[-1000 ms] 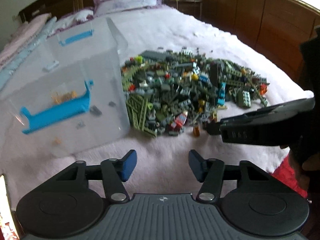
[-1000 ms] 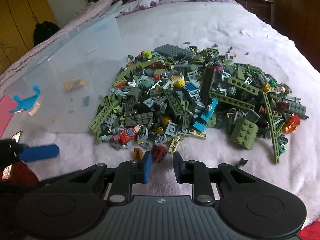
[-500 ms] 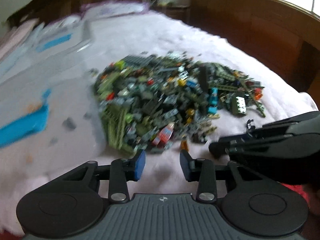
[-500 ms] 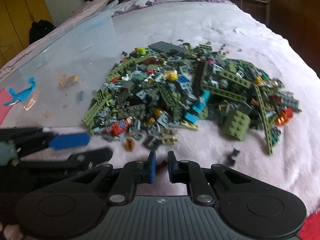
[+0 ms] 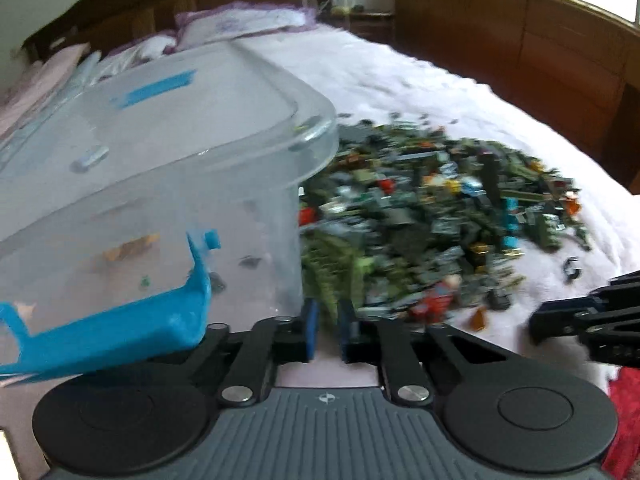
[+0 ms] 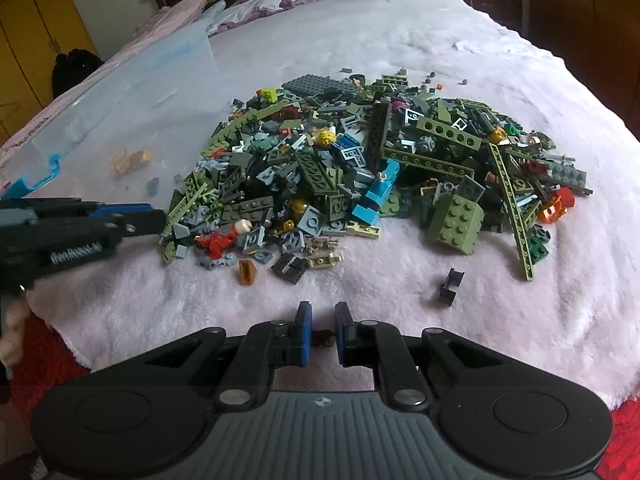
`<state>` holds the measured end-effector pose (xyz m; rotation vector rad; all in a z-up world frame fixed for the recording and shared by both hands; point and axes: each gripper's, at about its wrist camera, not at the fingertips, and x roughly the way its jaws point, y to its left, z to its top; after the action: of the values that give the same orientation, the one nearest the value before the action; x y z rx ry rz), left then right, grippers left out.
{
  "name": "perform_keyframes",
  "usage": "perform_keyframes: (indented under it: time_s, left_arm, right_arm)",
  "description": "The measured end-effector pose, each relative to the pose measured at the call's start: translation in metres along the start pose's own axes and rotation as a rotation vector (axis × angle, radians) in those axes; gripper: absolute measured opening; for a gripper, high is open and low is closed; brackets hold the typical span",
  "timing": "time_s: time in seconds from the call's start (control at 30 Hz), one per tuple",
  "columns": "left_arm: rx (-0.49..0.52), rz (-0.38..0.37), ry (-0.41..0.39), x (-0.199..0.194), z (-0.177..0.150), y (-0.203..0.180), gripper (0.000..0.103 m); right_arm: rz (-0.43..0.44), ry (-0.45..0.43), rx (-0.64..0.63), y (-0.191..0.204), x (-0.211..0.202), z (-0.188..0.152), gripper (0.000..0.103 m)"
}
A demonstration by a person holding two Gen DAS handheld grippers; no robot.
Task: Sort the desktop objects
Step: 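Pinch a small dark red brick with the right tool while the left tool pinches a dark brick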
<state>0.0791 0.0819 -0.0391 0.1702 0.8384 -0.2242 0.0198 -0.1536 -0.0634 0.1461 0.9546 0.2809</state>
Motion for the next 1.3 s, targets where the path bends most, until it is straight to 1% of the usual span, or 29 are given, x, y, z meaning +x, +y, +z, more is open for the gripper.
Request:
perform_keyframes:
  time_s: [0.1,0.13,0.17,0.2,0.23,0.27,0.3,0.37,0.43,0.47,0.57,0.7,0.77,0.8,0.87,1.07,1.2,1.3]
  left_arm:
    - [-0.036,0.061,0.004,-0.003,-0.002,0.016,0.014]
    - [-0.054,0.065,0.004,-0.005,-0.002,0.021,0.018]
    - [-0.059,0.061,0.001,-0.007,-0.003,0.022,0.024]
    - [-0.051,0.055,-0.003,-0.01,-0.004,0.021,0.027]
    - [-0.04,0.049,-0.01,-0.013,-0.005,0.016,0.036]
    - [-0.029,0.038,-0.019,-0.016,-0.006,0.01,0.043]
    - [-0.023,0.023,-0.025,-0.019,-0.007,0.004,0.044]
    - [-0.025,-0.02,-0.027,-0.02,-0.009,-0.011,0.044]
    - [-0.023,-0.045,-0.016,-0.015,-0.011,-0.026,0.046]
    - [-0.022,-0.054,-0.009,-0.012,-0.012,-0.033,0.046]
    - [-0.04,-0.045,0.022,0.0,-0.016,-0.043,0.046]
    - [-0.111,-0.022,0.036,0.006,-0.023,-0.036,0.045]
    - [-0.141,-0.003,0.041,0.006,-0.025,-0.028,0.04]
    - [-0.153,0.006,0.044,0.005,-0.026,-0.023,0.04]
    - [-0.17,-0.002,0.045,0.004,-0.028,-0.017,0.04]
    - [-0.166,-0.03,0.031,-0.002,-0.029,-0.019,0.042]
    - [-0.158,-0.013,0.038,0.004,-0.026,-0.025,0.042]
    - [-0.161,0.015,0.061,0.011,-0.023,-0.024,0.041]
  right_arm:
    - [0.002,0.0,-0.002,0.001,-0.001,0.001,0.014]
    - [0.003,-0.001,-0.003,0.001,-0.001,0.002,0.014]
    - [0.004,-0.003,-0.004,0.002,-0.002,0.002,0.014]
    - [0.006,-0.004,-0.007,0.003,-0.002,0.002,0.014]
    - [0.006,-0.005,-0.01,0.004,-0.002,0.002,0.014]
    - [0.006,-0.007,-0.013,0.004,-0.002,0.002,0.014]
    - [0.005,-0.009,-0.015,0.005,-0.002,0.002,0.015]
    - [0.005,-0.015,-0.016,0.005,-0.004,0.002,0.018]
    - [0.004,-0.022,-0.016,0.005,-0.005,0.002,0.019]
    - [0.001,-0.024,-0.018,0.005,-0.007,0.001,0.02]
    - [-0.003,-0.03,-0.02,0.003,-0.011,0.0,0.02]
    - [-0.004,-0.035,-0.012,-0.002,-0.015,-0.003,0.02]
    - [-0.006,-0.034,-0.004,-0.004,-0.015,-0.004,0.02]
    - [-0.007,-0.034,0.0,-0.006,-0.015,-0.005,0.02]
    - [-0.006,-0.035,0.008,-0.007,-0.014,-0.006,0.02]
    - [-0.005,-0.036,0.004,-0.006,-0.014,-0.007,0.02]
    - [-0.008,-0.036,-0.013,-0.004,-0.017,-0.009,0.02]
    - [-0.015,-0.037,-0.036,-0.001,-0.018,-0.01,0.02]
